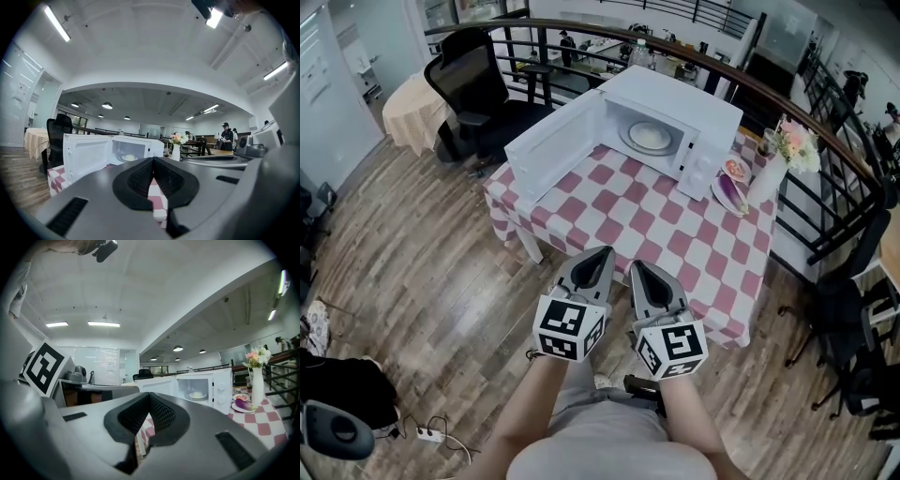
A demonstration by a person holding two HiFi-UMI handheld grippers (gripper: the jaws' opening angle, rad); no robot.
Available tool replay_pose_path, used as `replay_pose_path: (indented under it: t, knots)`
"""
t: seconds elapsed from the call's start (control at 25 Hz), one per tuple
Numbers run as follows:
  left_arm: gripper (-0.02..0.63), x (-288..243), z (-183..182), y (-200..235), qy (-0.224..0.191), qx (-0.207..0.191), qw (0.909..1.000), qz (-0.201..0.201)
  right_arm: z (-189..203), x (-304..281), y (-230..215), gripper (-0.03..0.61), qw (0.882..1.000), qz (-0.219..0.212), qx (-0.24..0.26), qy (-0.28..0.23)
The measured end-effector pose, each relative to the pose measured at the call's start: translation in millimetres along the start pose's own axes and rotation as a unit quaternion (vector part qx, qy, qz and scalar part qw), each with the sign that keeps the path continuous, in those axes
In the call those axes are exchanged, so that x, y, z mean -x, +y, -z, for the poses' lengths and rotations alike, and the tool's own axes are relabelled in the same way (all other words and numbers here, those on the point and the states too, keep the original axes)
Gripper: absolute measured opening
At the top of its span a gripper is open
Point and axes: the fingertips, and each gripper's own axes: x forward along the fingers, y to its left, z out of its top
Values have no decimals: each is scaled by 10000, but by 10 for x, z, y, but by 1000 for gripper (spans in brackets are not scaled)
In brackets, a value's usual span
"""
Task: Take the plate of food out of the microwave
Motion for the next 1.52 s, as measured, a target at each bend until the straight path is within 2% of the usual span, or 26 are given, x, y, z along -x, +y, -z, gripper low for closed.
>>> replay_pose_path:
  t: [0.76,1.52]
  knots:
    - [3,-1115,-205,514,94,3,9971,760,-72,-851,-654,23,9962,868,-17,-5]
    - [3,-2012,-326,1268,273,-7,9862,1632,-81,-1894,-999,23,9851,1712,67,143]
